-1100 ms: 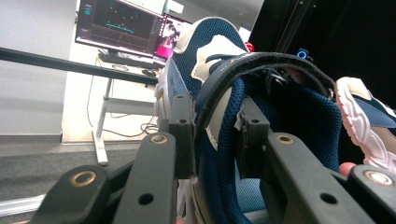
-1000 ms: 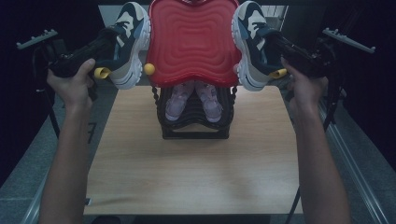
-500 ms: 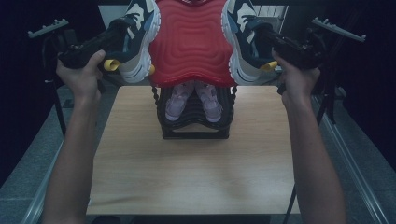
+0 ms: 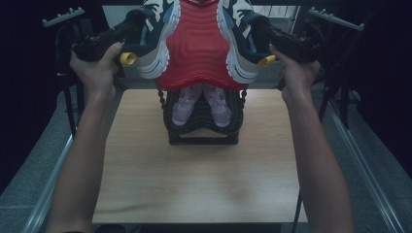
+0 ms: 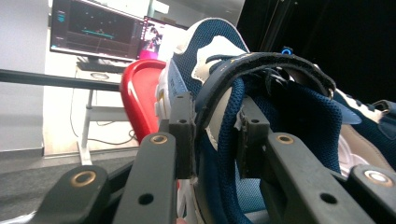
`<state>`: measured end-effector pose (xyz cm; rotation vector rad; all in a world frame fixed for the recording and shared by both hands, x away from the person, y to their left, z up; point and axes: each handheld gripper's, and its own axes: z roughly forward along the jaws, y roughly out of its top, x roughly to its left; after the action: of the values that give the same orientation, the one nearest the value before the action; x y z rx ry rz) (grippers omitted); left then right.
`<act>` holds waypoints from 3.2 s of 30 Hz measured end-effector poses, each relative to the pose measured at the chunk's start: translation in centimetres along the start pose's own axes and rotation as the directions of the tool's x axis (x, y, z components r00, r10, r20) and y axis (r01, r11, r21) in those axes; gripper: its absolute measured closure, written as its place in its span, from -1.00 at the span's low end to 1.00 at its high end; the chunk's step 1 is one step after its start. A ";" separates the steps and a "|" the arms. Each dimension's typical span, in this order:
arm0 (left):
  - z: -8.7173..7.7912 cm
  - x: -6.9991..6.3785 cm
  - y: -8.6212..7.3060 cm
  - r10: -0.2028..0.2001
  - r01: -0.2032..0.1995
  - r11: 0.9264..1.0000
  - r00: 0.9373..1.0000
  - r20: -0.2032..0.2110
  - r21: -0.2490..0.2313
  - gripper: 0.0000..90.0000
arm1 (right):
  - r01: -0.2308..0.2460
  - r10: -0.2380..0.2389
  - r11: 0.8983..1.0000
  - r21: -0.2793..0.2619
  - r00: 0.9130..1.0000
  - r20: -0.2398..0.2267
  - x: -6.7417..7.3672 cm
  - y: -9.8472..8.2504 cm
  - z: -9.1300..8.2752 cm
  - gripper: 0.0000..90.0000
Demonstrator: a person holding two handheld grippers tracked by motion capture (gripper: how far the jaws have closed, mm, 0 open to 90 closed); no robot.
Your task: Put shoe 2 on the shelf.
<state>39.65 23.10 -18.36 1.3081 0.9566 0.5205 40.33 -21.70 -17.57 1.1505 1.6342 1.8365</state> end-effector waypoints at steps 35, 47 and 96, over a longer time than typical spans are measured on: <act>5.5 -2.1 -1.3 0.029 -0.029 0.998 0.999 -0.013 0.052 0.61 | 0.019 -0.021 0.998 0.052 0.999 0.035 1.2 0.3 4.9 0.61; 5.7 -2.4 -1.7 0.068 -0.065 0.996 0.996 -0.053 0.066 0.61 | 0.020 -0.025 0.997 0.070 0.997 0.073 1.0 -0.1 5.9 0.61; 4.3 -1.8 -2.5 0.072 -0.076 0.989 0.997 0.036 0.129 0.10 | 0.083 -0.081 0.994 0.066 0.996 -0.029 0.2 -1.4 4.0 -0.06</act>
<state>41.72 18.65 -20.32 1.4701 0.9311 0.4997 43.10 -18.79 -19.02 1.0745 1.7435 1.7645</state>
